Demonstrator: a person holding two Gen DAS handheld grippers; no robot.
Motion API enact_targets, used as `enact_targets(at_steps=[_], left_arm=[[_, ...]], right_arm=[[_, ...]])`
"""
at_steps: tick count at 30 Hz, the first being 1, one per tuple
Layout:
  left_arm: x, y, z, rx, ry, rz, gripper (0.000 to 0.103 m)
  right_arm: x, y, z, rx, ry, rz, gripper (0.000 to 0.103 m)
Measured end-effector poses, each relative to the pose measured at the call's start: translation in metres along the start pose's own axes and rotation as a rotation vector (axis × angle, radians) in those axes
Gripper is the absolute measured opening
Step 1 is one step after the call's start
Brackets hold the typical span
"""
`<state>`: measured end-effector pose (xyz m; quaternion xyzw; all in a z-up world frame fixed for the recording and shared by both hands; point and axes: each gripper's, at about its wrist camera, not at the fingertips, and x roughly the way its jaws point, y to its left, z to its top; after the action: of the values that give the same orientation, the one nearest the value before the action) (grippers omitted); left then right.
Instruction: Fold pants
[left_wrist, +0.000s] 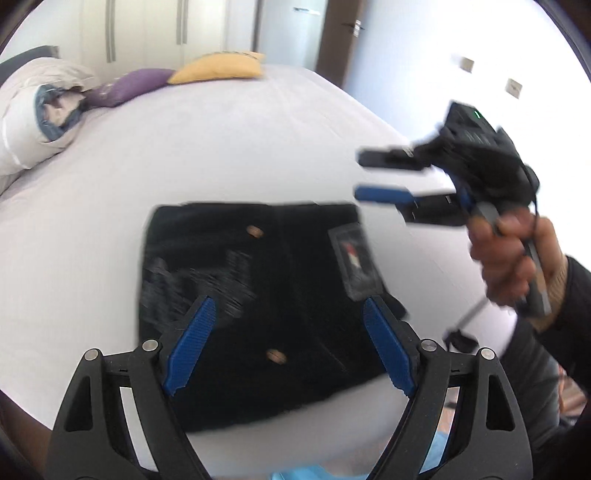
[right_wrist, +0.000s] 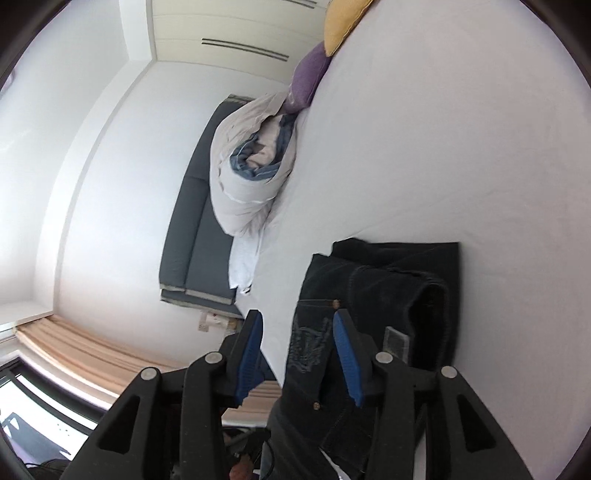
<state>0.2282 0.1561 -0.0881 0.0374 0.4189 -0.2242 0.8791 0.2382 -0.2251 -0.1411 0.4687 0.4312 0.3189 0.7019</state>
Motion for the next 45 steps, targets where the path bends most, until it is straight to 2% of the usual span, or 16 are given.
enact_targets(at_steps=[2, 5, 6, 7, 9, 11, 15, 16, 19, 23, 27, 31, 36, 39, 41, 45], left_arm=[[0.005, 0.018, 0.011, -0.036, -0.028, 0.003, 0.082], [0.030, 0.049, 0.009, -0.098, 0.004, 0.016, 0.082], [0.043, 0.058, 0.003, -0.118, 0.036, 0.027, 0.082], [0.057, 0.068, -0.008, -0.145, 0.077, 0.023, 0.082], [0.070, 0.074, -0.024, -0.156, 0.095, 0.018, 0.082], [0.067, 0.072, -0.034, -0.118, 0.083, 0.038, 0.082], [0.053, 0.078, -0.021, -0.121, 0.053, -0.024, 0.082], [0.049, 0.084, -0.011, -0.127, 0.034, -0.040, 0.082], [0.058, 0.103, 0.028, -0.130, -0.008, -0.049, 0.082], [0.094, 0.133, 0.058, -0.205, 0.006, -0.166, 0.082], [0.143, 0.149, 0.050, -0.231, 0.079, -0.176, 0.082], [0.147, 0.147, 0.041, -0.183, 0.041, -0.146, 0.081], [0.131, 0.146, 0.036, -0.165, 0.075, -0.155, 0.082], [0.130, 0.152, 0.027, -0.134, 0.091, -0.102, 0.062], [0.129, 0.159, 0.016, -0.162, 0.091, -0.066, 0.030], [0.122, 0.175, 0.002, -0.240, 0.074, -0.077, 0.016]], right_arm=[[0.024, -0.008, 0.000, 0.014, 0.048, -0.006, 0.045], [0.045, -0.038, 0.002, 0.074, 0.058, -0.117, 0.043], [0.045, -0.053, 0.004, 0.106, 0.043, -0.133, 0.036], [0.042, -0.068, 0.003, 0.150, 0.028, -0.110, 0.018], [0.031, -0.083, 0.000, 0.202, 0.002, -0.109, 0.003], [0.020, -0.077, -0.005, 0.158, -0.005, -0.139, 0.005], [0.008, -0.050, -0.014, 0.111, -0.026, -0.050, 0.055], [0.009, -0.040, -0.016, 0.085, -0.022, -0.016, 0.057], [0.027, -0.020, -0.021, 0.034, 0.035, 0.026, 0.057], [0.047, -0.028, -0.028, 0.050, 0.077, -0.027, 0.057], [0.045, -0.043, -0.035, 0.080, 0.084, -0.062, 0.046], [0.043, -0.051, -0.038, 0.097, 0.098, -0.083, 0.033], [0.047, -0.027, -0.045, 0.001, 0.131, -0.174, 0.035], [0.056, -0.019, -0.055, -0.077, 0.172, -0.257, 0.030], [0.057, -0.019, -0.063, -0.113, 0.177, -0.312, 0.017], [0.049, -0.024, -0.072, -0.096, 0.175, -0.354, 0.001]])
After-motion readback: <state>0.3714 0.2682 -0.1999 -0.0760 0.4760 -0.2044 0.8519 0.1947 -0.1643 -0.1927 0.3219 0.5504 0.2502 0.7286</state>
